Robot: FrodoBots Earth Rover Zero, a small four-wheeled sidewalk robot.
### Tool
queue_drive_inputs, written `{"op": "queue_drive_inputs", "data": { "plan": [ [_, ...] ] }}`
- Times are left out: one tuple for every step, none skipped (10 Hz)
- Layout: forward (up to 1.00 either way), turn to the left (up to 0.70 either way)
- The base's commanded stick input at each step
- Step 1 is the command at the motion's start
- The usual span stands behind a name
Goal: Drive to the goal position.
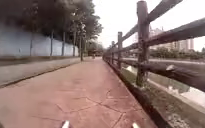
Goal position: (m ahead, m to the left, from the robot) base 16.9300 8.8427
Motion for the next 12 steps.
{"op": "queue_drive_inputs", "data": {
  "plan": [
    [0.70, 0.02],
    [0.70, 0.02],
    [0.70, 0.02],
    [0.70, 0.02],
    [0.70, 0.02],
    [0.70, 0.02],
    [0.70, 0.02],
    [0.70, 0.05],
    [0.70, 0.23],
    [0.70, 0.33],
    [0.70, 0.27],
    [0.70, 0.00]
  ]
}}
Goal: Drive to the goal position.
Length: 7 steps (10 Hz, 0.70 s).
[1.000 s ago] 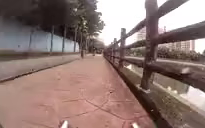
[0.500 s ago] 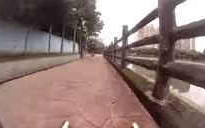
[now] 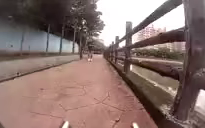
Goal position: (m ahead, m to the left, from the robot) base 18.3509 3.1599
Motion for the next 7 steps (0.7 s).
{"op": "queue_drive_inputs", "data": {
  "plan": [
    [0.70, 0.00],
    [0.70, 0.00],
    [0.70, 0.00],
    [0.70, 0.00],
    [0.70, 0.00],
    [0.70, 0.00],
    [0.70, 0.00]
  ]
}}
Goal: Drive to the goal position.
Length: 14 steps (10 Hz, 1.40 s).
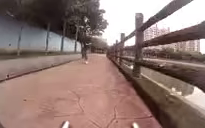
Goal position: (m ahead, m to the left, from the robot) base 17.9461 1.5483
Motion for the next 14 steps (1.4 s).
{"op": "queue_drive_inputs", "data": {
  "plan": [
    [0.70, 0.00],
    [0.70, 0.00],
    [0.70, 0.00],
    [0.70, 0.00],
    [0.70, 0.00],
    [0.70, 0.00],
    [0.70, 0.00],
    [0.70, 0.00],
    [0.70, 0.00],
    [0.70, 0.00],
    [0.70, 0.00],
    [0.70, 0.00],
    [0.70, 0.00],
    [0.70, 0.00]
  ]
}}
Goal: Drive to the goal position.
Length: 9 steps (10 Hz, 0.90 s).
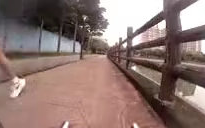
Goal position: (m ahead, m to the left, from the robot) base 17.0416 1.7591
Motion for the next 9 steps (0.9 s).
{"op": "queue_drive_inputs", "data": {
  "plan": [
    [0.70, 0.00],
    [0.70, 0.00],
    [0.70, 0.00],
    [0.70, 0.00],
    [0.70, 0.00],
    [0.70, 0.00],
    [0.70, 0.00],
    [0.70, 0.00],
    [0.70, 0.00]
  ]
}}
